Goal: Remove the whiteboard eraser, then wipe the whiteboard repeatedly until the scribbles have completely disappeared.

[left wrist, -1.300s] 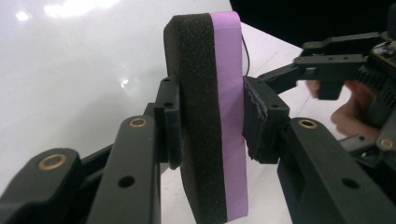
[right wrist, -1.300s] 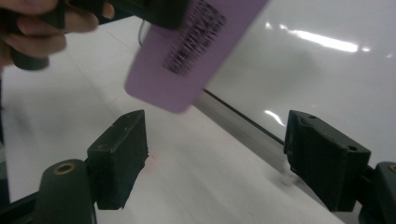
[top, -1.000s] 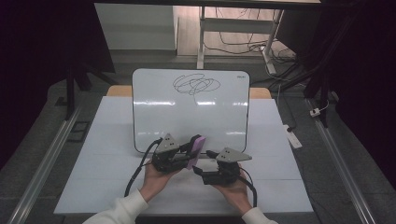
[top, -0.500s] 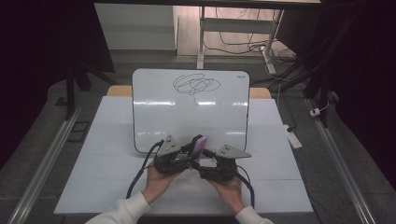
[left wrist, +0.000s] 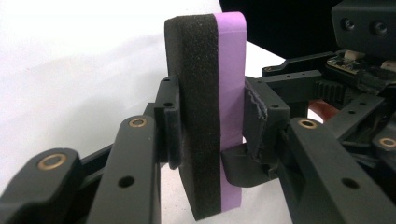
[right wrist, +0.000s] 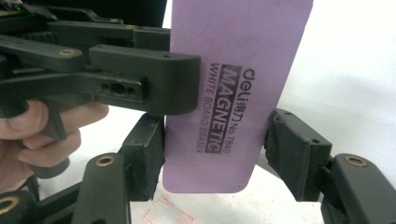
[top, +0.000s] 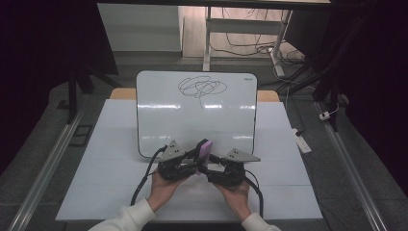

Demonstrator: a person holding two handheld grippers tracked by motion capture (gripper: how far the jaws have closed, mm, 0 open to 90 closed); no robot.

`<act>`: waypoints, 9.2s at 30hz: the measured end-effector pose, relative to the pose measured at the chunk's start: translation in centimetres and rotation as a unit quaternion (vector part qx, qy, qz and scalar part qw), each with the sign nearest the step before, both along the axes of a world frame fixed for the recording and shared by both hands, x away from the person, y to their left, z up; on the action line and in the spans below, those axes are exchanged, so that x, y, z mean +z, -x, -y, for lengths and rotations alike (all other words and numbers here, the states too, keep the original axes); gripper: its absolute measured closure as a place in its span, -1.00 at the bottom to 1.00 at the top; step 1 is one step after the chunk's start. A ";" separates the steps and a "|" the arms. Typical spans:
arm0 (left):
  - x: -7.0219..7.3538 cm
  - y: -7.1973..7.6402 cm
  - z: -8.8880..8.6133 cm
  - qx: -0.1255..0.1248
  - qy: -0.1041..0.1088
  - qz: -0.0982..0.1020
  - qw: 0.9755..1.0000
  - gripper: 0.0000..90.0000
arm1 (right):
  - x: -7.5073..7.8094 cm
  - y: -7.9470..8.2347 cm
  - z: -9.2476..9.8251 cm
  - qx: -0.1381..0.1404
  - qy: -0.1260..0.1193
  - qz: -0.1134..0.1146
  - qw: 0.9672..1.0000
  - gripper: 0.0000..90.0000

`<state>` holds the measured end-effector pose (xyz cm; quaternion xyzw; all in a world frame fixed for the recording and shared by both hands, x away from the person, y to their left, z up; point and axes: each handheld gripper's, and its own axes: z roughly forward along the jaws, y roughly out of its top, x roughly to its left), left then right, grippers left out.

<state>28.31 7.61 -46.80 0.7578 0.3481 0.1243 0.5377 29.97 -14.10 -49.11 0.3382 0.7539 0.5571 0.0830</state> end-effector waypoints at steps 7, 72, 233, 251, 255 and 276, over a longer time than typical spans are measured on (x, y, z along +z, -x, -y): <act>1.0 0.2 -1.4 -0.004 0.024 0.004 1.000 -0.14 | 0.2 0.0 0.2 -0.004 0.027 0.020 0.999 -0.10; -4.7 4.1 -20.1 0.118 -0.062 -0.137 0.982 -0.47 | 12.8 -12.1 2.4 -0.190 0.163 0.121 0.961 -0.10; -4.3 4.1 -20.4 0.123 -0.065 -0.117 0.983 -0.47 | 14.6 -15.0 -8.5 -0.111 0.237 0.073 0.962 -0.08; -4.2 4.2 -20.4 0.125 -0.062 -0.114 0.984 -0.48 | 14.7 -14.6 -8.8 -0.149 0.289 0.108 0.940 -0.08; -4.2 4.2 -20.4 0.125 -0.062 -0.115 0.984 -0.48 | 14.5 -14.6 -9.0 -0.156 0.297 0.118 0.935 -0.08; -4.2 4.2 -20.6 0.126 -0.062 -0.115 0.983 -0.48 | 14.2 -14.2 -10.9 -0.128 0.300 0.124 0.937 -0.08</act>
